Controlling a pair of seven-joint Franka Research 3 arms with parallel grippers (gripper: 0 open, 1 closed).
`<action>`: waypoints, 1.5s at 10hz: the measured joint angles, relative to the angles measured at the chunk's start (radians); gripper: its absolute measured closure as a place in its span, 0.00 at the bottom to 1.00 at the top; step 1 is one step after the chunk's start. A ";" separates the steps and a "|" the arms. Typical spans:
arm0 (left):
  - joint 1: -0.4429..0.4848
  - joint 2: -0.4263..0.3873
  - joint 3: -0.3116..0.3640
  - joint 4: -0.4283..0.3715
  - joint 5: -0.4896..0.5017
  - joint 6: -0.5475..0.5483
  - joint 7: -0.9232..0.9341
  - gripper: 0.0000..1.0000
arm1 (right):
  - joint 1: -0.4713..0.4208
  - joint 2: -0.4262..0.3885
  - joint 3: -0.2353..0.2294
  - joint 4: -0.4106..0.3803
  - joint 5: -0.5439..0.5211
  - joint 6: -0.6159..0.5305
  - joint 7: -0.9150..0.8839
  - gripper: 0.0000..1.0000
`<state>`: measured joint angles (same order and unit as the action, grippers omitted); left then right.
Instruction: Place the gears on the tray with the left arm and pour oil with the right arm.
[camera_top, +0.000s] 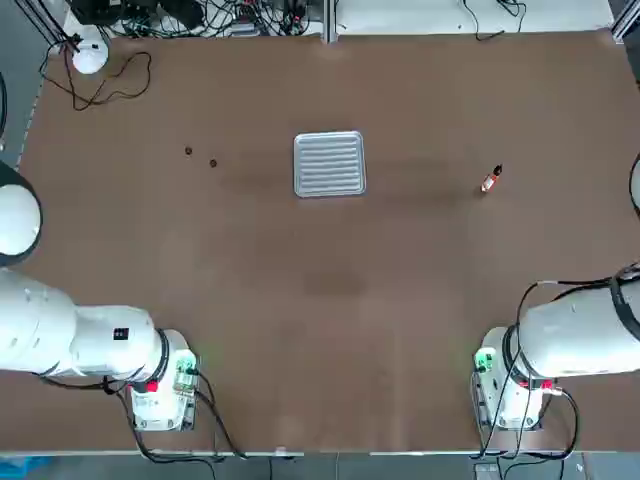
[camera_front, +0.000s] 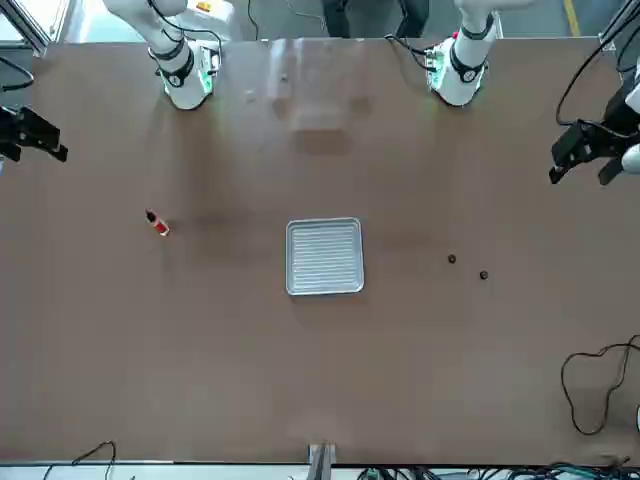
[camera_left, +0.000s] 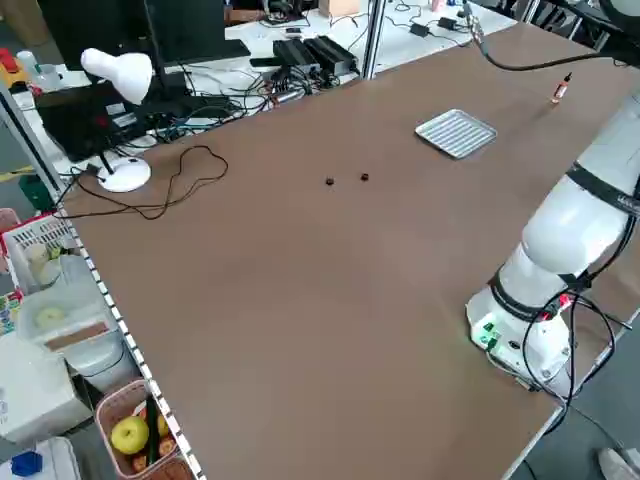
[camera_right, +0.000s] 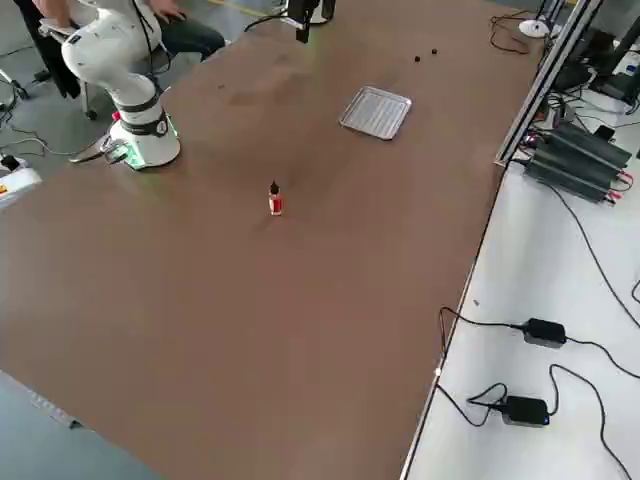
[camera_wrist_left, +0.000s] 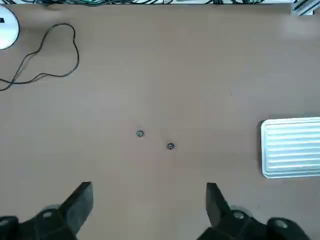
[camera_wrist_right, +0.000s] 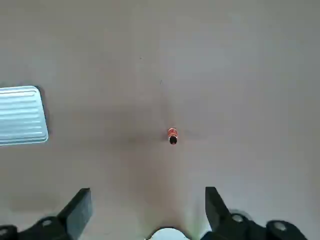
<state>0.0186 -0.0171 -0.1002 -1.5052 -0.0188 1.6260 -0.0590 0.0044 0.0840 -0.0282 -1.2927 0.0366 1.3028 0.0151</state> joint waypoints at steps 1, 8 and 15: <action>0.000 0.000 0.000 0.000 0.000 -0.001 0.000 0.00 | 0.000 0.000 0.000 0.000 0.000 0.002 0.000 0.00; -0.007 0.010 -0.035 -0.001 0.000 0.000 -0.006 0.00 | -0.019 0.007 -0.008 -0.003 0.014 0.000 -0.230 0.00; -0.013 0.070 -0.103 -0.143 0.000 0.196 -0.023 0.00 | -0.266 0.036 -0.018 -0.160 0.232 0.095 -0.819 0.00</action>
<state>0.0055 0.0529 -0.2029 -1.6480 -0.0192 1.8224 -0.0818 -0.2616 0.1200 -0.0465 -1.4523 0.2685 1.3978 -0.8041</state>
